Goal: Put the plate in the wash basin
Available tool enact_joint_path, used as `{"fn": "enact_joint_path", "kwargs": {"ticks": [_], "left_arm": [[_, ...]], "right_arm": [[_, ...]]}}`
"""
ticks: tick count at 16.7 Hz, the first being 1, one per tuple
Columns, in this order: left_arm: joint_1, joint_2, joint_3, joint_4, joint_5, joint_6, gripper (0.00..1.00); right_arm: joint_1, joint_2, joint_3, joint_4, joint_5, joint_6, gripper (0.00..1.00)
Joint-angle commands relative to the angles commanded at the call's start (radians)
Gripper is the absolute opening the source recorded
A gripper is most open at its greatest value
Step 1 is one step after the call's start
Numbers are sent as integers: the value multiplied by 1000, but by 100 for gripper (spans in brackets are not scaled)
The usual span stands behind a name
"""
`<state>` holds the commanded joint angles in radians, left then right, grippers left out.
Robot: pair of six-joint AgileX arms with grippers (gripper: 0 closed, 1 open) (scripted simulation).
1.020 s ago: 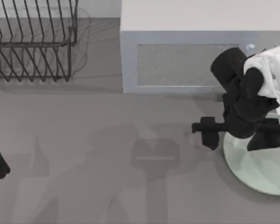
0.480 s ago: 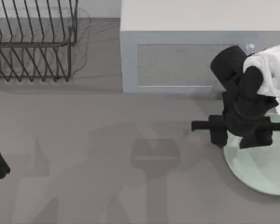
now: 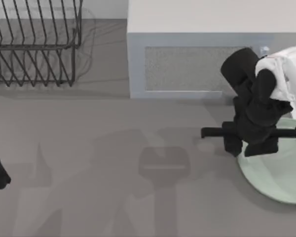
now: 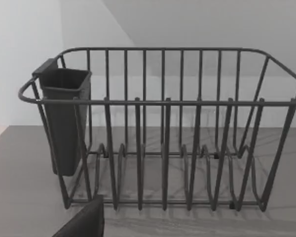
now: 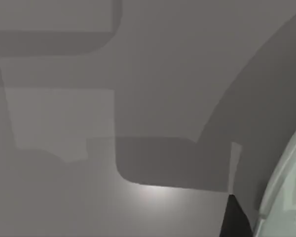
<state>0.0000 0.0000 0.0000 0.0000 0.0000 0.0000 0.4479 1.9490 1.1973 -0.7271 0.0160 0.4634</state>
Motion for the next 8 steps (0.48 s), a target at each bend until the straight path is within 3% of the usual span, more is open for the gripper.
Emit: {"fn": "enact_joint_path", "kwargs": {"ticks": [4,8], "left_arm": [[0,0,0,0,0,0,100],[0,0,0,0,0,0,100]], "right_arm": [[54,20,108,-150,21,-35,0],[101,31,336,-422,40,-68,0]]}}
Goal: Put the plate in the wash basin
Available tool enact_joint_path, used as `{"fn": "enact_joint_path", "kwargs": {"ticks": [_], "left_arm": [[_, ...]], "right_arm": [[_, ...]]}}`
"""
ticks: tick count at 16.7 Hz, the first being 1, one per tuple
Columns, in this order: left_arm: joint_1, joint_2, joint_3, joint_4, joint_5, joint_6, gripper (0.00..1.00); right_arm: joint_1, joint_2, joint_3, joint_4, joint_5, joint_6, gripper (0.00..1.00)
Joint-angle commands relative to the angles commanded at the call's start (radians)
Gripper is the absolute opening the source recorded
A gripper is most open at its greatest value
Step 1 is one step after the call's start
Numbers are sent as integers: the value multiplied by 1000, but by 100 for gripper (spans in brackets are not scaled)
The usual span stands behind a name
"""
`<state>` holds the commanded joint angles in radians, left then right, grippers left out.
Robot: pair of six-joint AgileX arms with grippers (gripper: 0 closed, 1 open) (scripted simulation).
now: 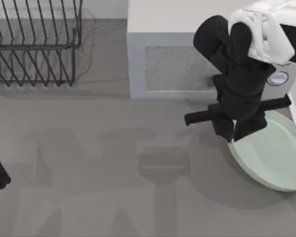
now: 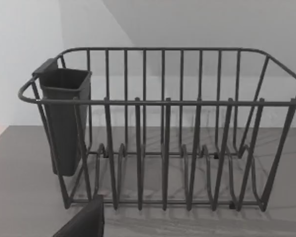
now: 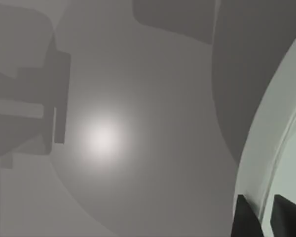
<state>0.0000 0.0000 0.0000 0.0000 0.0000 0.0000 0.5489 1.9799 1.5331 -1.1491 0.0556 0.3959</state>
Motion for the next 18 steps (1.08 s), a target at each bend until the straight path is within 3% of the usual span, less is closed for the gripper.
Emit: {"fn": "enact_joint_path", "kwargs": {"ticks": [9,18], "left_arm": [[0,0,0,0,0,0,100],[0,0,0,0,0,0,100]], "right_arm": [[-85,-23,601,-540,-28,40,0],[-114,-33,688,-595,-42,61,0]]}}
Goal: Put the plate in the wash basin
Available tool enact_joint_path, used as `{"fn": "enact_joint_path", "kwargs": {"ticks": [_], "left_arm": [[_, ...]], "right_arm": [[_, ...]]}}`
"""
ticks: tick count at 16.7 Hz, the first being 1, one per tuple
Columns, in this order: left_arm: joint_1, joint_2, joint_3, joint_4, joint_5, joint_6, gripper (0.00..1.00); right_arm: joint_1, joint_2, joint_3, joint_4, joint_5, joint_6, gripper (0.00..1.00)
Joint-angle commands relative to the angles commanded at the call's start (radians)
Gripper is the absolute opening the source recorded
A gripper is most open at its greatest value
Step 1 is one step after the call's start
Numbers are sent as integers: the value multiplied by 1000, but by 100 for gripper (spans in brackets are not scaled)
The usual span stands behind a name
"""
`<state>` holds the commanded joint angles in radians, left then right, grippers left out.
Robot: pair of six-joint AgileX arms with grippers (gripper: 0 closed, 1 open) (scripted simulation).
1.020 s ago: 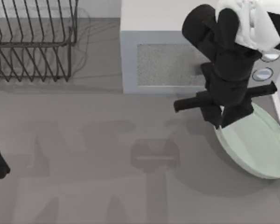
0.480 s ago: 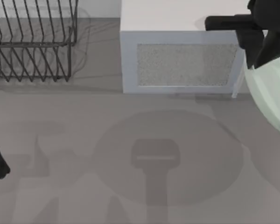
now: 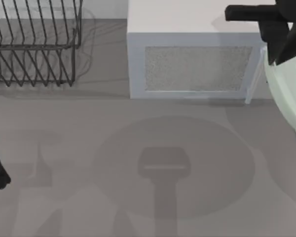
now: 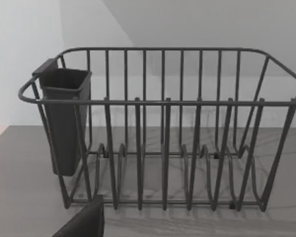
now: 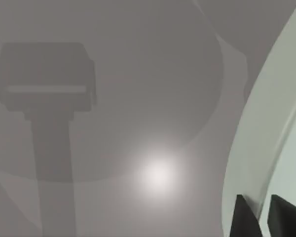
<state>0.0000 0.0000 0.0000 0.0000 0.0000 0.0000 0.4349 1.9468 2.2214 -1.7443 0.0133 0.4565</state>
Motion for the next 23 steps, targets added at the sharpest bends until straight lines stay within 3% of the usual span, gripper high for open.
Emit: {"fn": "enact_joint_path", "kwargs": {"ticks": [7,13,18,23], "left_arm": [[0,0,0,0,0,0,100],[0,0,0,0,0,0,100],[0,0,0,0,0,0,100],[0,0,0,0,0,0,100]], "right_arm": [[-125,88,279,-24,45,-102,0],[-375,453,612,-25,54,-319,0],[-503,718,673,-13,10,-482,0],[-517,760,672,-9,-4,-514,0]]}}
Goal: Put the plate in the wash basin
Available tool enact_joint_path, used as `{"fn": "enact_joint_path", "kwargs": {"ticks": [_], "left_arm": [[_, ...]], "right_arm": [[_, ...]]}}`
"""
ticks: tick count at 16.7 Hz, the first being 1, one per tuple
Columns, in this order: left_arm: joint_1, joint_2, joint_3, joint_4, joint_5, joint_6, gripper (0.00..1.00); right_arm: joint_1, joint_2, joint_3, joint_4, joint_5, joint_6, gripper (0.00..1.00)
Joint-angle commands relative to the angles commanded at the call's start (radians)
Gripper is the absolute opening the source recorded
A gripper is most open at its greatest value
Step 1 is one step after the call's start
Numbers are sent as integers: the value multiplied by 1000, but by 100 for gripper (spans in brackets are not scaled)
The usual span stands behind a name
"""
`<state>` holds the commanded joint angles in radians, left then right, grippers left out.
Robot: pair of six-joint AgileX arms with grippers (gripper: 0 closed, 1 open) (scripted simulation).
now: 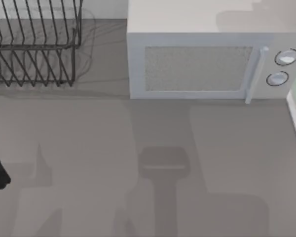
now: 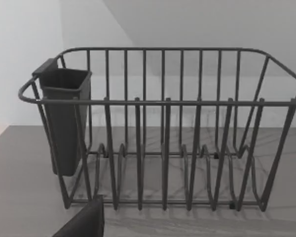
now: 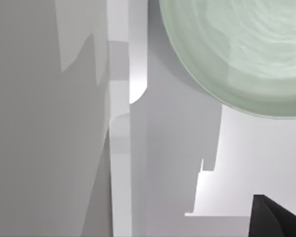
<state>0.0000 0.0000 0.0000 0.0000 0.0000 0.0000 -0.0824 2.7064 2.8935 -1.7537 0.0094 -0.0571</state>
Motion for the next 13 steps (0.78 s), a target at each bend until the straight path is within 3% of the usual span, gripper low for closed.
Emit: {"fn": "enact_joint_path", "kwargs": {"ticks": [1,13], "left_arm": [[0,0,0,0,0,0,100],[0,0,0,0,0,0,100]], "right_arm": [[0,0,0,0,0,0,0],[0,0,0,0,0,0,90]]}}
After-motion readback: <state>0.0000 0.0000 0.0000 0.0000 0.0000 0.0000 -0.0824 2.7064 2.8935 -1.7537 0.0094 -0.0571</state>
